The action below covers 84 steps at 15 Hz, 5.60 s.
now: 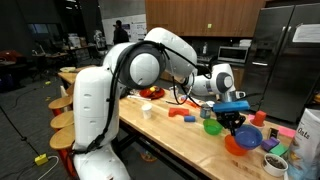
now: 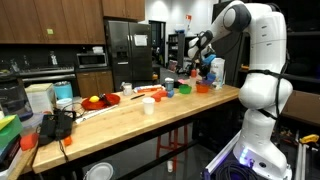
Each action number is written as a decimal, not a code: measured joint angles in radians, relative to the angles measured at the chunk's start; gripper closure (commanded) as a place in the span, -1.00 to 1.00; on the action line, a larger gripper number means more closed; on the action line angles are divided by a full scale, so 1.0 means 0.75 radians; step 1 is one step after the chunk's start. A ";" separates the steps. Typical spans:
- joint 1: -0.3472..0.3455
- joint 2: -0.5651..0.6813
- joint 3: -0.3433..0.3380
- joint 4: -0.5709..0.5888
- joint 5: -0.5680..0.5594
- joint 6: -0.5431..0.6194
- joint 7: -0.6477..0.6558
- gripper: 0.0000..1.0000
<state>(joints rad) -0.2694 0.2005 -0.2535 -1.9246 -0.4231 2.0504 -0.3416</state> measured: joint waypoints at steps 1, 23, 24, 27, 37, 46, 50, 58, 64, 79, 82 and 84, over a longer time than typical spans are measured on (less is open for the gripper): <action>-0.002 0.014 0.000 -0.018 0.000 0.065 -0.056 0.97; -0.039 0.107 0.009 -0.103 0.079 0.221 -0.435 -1.00; -0.039 0.107 0.010 -0.103 0.081 0.206 -0.435 -1.00; -0.039 0.114 0.020 -0.100 0.120 0.150 -0.440 -0.99; -0.040 0.206 0.036 -0.002 0.236 -0.051 -0.480 0.64; -0.043 0.240 0.040 0.118 0.257 -0.221 -0.479 0.96; -0.059 0.249 0.040 0.192 0.289 -0.291 -0.475 0.95; 0.014 0.221 0.062 0.368 0.005 -0.307 -0.473 0.95; 0.038 0.201 0.109 0.310 -0.059 -0.210 -0.628 0.95; 0.040 -0.131 0.094 -0.142 -0.181 0.035 -0.716 0.95; 0.043 -0.143 0.094 -0.182 -0.262 0.125 -0.730 0.95; 0.043 -0.143 0.091 -0.193 -0.298 0.166 -0.721 0.81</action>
<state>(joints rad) -0.2375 0.0933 -0.1853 -2.0696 -0.6466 2.1751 -0.8827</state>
